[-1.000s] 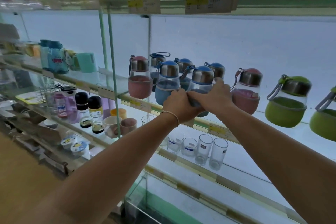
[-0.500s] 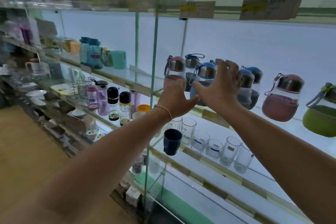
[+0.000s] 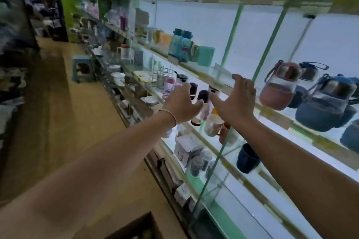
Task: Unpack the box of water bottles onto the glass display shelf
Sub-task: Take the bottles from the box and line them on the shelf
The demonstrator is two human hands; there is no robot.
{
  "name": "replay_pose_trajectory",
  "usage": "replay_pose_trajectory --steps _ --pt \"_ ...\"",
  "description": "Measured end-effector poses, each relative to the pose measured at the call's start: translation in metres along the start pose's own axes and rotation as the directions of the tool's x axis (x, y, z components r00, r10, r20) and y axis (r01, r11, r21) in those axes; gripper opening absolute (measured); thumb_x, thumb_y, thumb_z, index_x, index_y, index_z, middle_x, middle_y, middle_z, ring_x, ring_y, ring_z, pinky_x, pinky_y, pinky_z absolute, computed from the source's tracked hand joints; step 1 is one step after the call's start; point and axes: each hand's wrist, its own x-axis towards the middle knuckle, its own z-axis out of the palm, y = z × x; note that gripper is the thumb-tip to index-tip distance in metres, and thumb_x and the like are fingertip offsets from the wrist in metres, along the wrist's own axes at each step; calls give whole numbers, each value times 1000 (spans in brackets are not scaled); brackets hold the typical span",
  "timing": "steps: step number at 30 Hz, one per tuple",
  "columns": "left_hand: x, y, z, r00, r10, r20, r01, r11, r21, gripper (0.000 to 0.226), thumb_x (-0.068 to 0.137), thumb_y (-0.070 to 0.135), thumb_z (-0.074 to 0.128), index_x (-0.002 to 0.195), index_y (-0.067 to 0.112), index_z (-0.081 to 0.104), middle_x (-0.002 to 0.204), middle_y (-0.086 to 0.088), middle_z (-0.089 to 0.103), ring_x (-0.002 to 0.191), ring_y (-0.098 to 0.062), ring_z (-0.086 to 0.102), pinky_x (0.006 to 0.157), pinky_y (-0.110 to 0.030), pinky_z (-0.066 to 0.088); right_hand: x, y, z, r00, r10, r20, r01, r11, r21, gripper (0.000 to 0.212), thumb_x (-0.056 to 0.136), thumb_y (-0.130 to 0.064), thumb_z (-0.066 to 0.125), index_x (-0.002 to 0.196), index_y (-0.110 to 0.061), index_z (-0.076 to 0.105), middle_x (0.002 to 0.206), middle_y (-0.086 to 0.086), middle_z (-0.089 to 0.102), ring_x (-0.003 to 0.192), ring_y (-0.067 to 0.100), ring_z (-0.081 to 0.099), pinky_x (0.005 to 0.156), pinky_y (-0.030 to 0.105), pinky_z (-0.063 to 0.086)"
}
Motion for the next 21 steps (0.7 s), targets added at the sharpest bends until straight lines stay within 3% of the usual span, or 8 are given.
replay_pose_trajectory --steps 4,7,10,15,18,21 --pt "-17 -59 -12 989 -149 -5 150 989 21 55 86 43 63 130 12 50 120 -8 59 111 -24 57 89 -33 49 -12 -21 59 988 -49 148 44 999 31 76 81 -49 69 141 -16 38 139 10 41 133 30 32 109 43 31" --pt "-32 -99 -14 959 -283 -16 283 958 37 55 85 45 61 127 11 53 119 -9 60 110 -26 58 83 -34 51 -23 -30 105 959 -72 275 60 997 53 77 81 -48 70 143 -16 36 142 11 38 134 32 32 109 45 30" --pt "-51 -138 -10 908 -419 -19 420 905 68 40 89 39 61 113 8 54 108 -12 59 102 -29 58 70 -30 42 -42 -32 151 904 -80 421 54 996 72 81 82 -52 68 146 -15 34 144 13 35 136 34 31 111 47 29" --pt "-98 -196 8 765 -643 29 636 762 125 60 92 45 58 137 8 43 135 -11 51 115 -24 51 91 -33 44 -77 -25 227 764 -94 638 37 994 102 77 81 -49 67 143 -16 36 142 15 38 132 37 36 109 48 34" --pt "-128 -232 26 664 -747 3 738 657 155 59 89 45 60 133 8 45 132 -12 51 121 -30 49 100 -42 44 -106 -15 273 638 -97 764 34 995 98 80 83 -49 68 146 -16 33 147 14 34 135 37 35 108 49 36" --pt "-163 -263 55 562 -827 9 816 555 163 54 81 47 60 123 15 49 117 -9 56 106 -29 56 91 -44 50 -141 0 318 522 -75 849 9 997 82 85 82 -52 69 149 -17 29 151 13 32 138 36 34 111 50 36"
